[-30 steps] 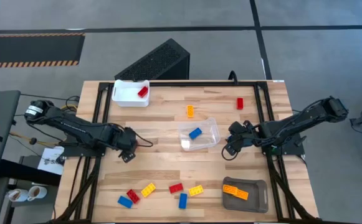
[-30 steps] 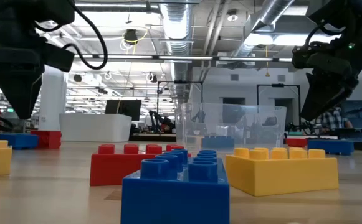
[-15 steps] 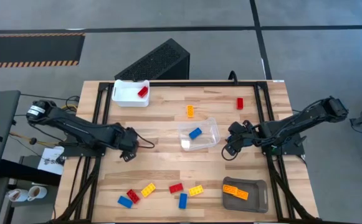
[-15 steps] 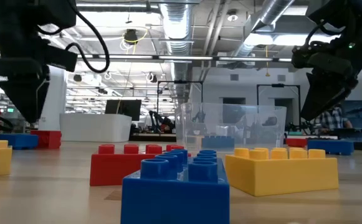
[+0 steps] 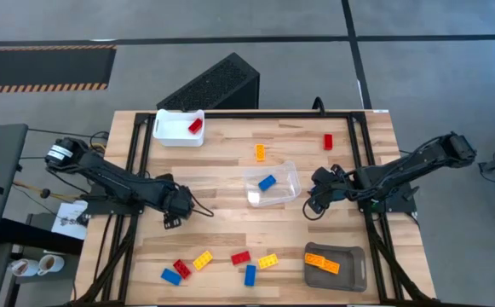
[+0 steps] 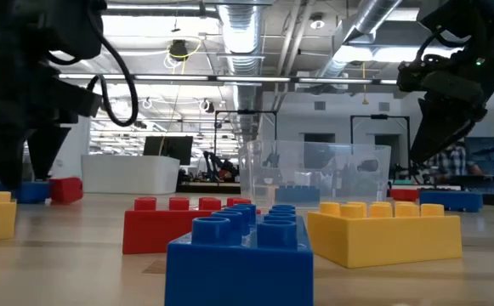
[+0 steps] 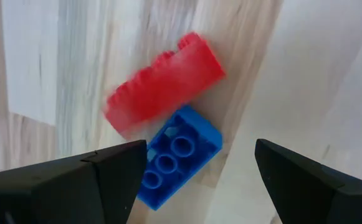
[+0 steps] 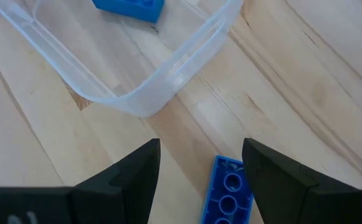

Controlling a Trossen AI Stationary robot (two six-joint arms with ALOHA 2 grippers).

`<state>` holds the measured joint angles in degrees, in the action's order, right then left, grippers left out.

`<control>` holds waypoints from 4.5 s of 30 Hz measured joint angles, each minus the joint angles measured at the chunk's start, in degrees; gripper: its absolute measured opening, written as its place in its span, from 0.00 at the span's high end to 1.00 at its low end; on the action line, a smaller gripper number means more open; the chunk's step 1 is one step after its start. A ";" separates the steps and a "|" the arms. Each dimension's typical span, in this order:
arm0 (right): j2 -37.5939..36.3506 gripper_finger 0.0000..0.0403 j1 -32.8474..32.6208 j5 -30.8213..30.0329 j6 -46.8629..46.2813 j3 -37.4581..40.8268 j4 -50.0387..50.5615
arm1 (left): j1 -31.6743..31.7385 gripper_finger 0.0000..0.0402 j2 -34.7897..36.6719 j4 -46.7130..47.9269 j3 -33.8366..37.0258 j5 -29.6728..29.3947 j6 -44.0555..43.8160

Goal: Sort & place blocks by color
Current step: Put the blue game piece into the transparent bin

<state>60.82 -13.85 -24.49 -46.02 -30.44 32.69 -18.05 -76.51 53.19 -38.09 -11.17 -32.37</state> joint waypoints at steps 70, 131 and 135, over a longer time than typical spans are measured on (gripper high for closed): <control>0.02 0.38 0.00 0.13 1.01 -0.02 -2.34 | -8.39 0.29 7.89 -13.60 1.82 4.15 -12.48; -1.33 0.38 -1.51 1.66 24.17 -10.08 -18.65 | 21.95 0.70 -26.43 -81.33 -14.15 16.40 24.49; -1.33 0.38 -1.51 1.64 24.95 -10.08 -18.36 | 22.30 0.61 -26.85 -72.65 -16.96 14.66 24.46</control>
<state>59.49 -15.35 -22.85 -21.07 -40.52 14.33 4.25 -103.36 -19.46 -55.05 3.49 -7.91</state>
